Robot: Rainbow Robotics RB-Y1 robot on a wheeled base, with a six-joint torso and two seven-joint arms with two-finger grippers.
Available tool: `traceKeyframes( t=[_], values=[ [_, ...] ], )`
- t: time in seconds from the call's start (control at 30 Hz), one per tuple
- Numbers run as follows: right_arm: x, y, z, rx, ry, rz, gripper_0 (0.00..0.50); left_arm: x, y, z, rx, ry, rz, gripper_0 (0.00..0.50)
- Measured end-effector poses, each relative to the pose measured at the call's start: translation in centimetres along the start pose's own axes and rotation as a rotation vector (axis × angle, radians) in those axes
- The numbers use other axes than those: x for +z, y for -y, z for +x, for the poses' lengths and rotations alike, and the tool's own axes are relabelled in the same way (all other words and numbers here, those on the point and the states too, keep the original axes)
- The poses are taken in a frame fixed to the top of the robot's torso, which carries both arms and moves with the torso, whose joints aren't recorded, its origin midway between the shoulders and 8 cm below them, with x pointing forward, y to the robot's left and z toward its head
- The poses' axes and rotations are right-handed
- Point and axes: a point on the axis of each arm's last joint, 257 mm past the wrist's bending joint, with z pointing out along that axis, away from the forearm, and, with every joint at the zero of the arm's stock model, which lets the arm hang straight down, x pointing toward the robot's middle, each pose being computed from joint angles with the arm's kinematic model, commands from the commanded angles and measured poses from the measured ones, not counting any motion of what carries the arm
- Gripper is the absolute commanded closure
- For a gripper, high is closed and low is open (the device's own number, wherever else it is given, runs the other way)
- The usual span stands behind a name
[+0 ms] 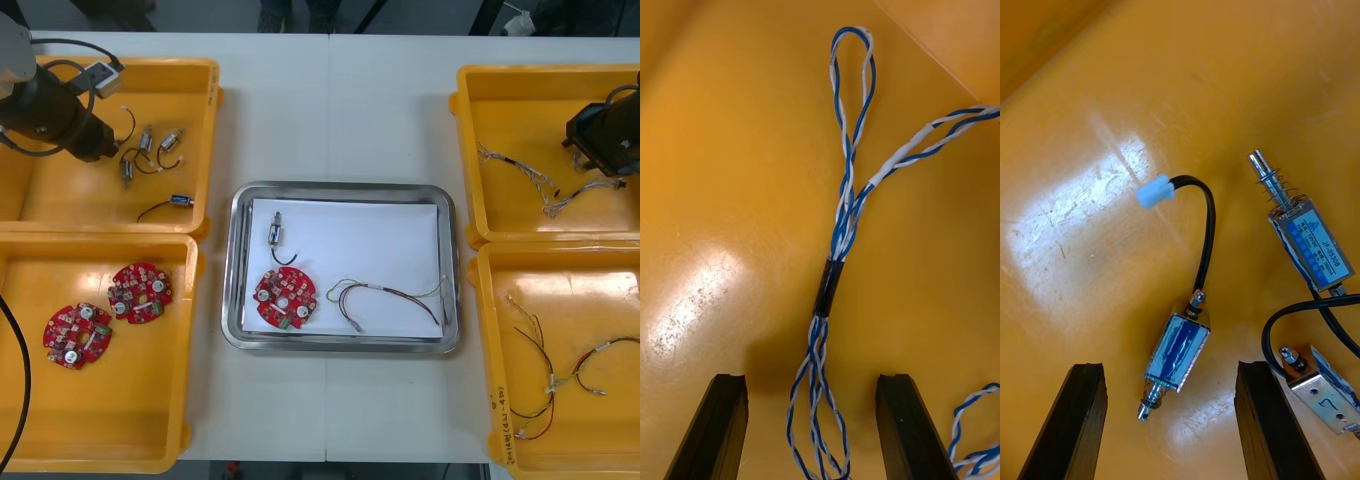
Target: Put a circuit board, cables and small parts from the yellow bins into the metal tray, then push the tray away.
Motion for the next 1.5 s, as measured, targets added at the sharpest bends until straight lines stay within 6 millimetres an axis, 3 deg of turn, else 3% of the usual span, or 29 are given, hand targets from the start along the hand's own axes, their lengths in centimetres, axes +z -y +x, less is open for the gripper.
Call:
traceKeyframes(
  t=[0.03,0.1,0.17,0.53,0.77,0.8,0.83,0.9,1.23,1.5],
  values=[
    [0.0,0.0,0.0,0.005,-0.001,-0.001,0.173,0.1,-0.1,-0.1,0.024,0.006,-0.002,0.000],
    [0.1,0.1,0.1,0.006,-0.002,-0.001,0.411,0.3,-0.2,-0.1,0.064,0.015,-0.006,0.000],
    [0.2,0.2,0.2,0.008,-0.003,0.000,0.500,0.6,-0.4,-0.3,0.083,0.031,-0.014,0.000],
    [0.1,0.2,0.1,0.004,-0.003,0.002,0.500,1.9,-1.0,0.0,0.047,0.063,-0.041,0.000],
    [-1.6,0.2,-0.2,-0.078,-0.045,0.058,0.500,2.2,-0.9,-0.6,0.055,0.082,-0.051,0.000],
    [-2.0,0.0,-0.3,-0.088,-0.052,0.063,0.500,2.2,-0.9,-0.6,0.055,0.082,-0.051,0.134],
    [-2.4,-0.2,-0.4,-0.096,-0.057,0.066,0.500,2.2,-0.9,-0.6,0.055,0.082,-0.051,0.349],
    [-3.2,-0.6,-0.6,-0.112,-0.067,0.072,0.500,2.2,-0.8,-0.6,0.053,0.084,-0.049,0.497],
    [-7.3,-3.0,-1.1,-0.174,-0.111,0.074,0.500,2.2,-0.7,-0.6,0.053,0.082,-0.044,0.500],
    [-10.7,-3.9,-0.4,-0.230,-0.161,0.072,0.500,1.5,0.7,0.6,0.069,0.022,0.024,0.497]
  ],
)
